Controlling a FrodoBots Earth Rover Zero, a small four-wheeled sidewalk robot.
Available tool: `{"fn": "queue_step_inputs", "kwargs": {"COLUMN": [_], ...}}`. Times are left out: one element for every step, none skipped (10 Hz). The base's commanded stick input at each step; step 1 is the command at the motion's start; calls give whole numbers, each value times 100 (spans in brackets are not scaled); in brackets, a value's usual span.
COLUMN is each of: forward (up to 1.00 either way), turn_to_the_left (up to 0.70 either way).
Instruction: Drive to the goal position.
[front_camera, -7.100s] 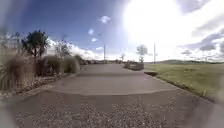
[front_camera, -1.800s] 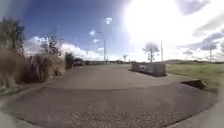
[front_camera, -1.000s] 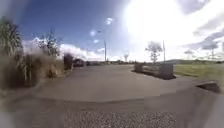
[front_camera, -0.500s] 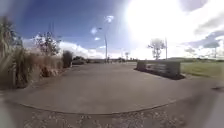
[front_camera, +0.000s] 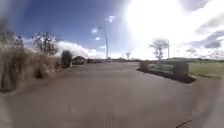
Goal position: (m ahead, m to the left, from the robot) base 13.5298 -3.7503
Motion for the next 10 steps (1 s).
{"fn": "queue_step_inputs", "kwargs": {"forward": [100,100,100,100,100,100,100,100,100,100], "turn_to_the_left": [0,0,0,0,0,0,0,0,0,0]}}
